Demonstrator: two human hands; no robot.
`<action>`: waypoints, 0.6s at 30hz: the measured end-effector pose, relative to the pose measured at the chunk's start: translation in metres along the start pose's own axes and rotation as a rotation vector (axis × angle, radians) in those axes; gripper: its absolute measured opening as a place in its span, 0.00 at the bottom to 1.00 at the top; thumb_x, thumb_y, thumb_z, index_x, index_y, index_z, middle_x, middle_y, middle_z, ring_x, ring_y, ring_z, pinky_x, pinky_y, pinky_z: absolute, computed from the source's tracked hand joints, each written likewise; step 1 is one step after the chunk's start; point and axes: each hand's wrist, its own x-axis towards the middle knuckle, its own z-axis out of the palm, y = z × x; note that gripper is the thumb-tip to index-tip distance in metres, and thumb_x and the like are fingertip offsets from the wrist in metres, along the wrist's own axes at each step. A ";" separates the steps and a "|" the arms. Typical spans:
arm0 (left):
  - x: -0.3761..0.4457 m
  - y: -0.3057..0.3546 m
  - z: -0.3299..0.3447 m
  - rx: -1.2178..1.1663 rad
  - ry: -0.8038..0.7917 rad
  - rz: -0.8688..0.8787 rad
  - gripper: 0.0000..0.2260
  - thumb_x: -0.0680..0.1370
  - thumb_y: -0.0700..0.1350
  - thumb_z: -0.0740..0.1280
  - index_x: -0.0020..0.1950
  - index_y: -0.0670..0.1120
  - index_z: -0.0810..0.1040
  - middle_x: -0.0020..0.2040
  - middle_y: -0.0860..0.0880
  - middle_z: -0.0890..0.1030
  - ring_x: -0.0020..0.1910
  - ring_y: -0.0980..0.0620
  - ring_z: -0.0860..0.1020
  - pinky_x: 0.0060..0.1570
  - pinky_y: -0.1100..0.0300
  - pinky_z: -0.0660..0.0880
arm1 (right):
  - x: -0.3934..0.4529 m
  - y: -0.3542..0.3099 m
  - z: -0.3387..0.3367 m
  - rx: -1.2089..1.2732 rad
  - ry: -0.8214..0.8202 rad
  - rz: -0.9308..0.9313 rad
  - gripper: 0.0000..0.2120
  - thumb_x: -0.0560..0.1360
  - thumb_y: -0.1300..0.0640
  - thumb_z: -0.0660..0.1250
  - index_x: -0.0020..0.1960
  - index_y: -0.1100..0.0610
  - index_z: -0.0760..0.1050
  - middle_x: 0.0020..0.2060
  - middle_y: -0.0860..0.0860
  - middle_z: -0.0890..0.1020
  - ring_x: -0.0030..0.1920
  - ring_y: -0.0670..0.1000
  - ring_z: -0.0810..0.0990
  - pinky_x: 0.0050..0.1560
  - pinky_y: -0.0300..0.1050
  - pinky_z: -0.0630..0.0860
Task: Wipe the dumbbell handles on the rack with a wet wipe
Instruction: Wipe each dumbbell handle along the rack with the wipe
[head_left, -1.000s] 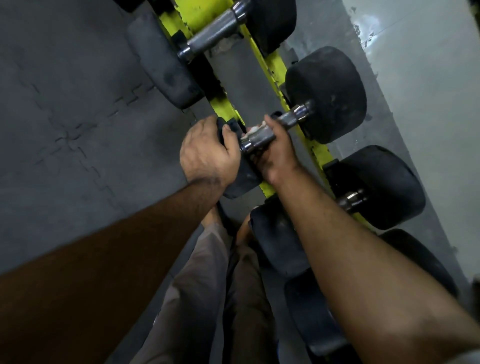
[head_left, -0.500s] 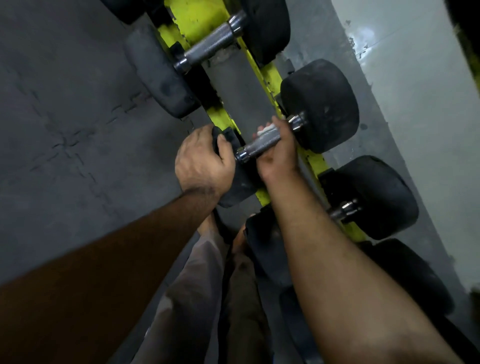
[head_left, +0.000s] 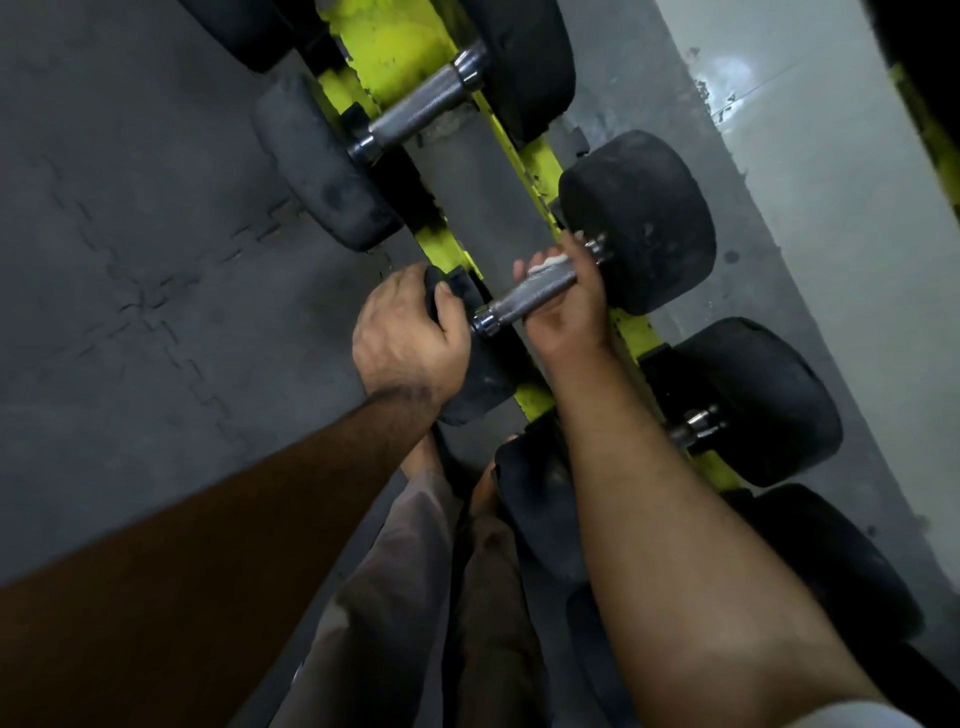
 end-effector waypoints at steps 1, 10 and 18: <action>0.000 0.000 -0.001 0.002 -0.006 0.004 0.19 0.78 0.51 0.58 0.61 0.42 0.79 0.54 0.45 0.83 0.55 0.44 0.79 0.52 0.51 0.75 | -0.003 0.007 -0.002 -0.026 -0.015 0.016 0.11 0.80 0.59 0.64 0.39 0.54 0.70 0.27 0.48 0.74 0.31 0.47 0.76 0.46 0.45 0.74; -0.001 0.002 -0.002 -0.007 -0.019 0.003 0.20 0.78 0.51 0.58 0.61 0.41 0.79 0.55 0.45 0.82 0.55 0.44 0.79 0.53 0.51 0.75 | -0.022 0.017 -0.009 -0.280 0.011 0.132 0.03 0.79 0.58 0.66 0.47 0.56 0.76 0.37 0.53 0.80 0.38 0.50 0.80 0.39 0.41 0.79; 0.000 0.002 -0.002 -0.004 -0.020 -0.004 0.22 0.77 0.52 0.56 0.62 0.41 0.79 0.56 0.45 0.82 0.57 0.44 0.79 0.55 0.50 0.76 | -0.023 0.007 -0.015 -0.430 0.095 0.036 0.05 0.74 0.63 0.67 0.49 0.58 0.79 0.41 0.55 0.80 0.40 0.52 0.80 0.39 0.42 0.78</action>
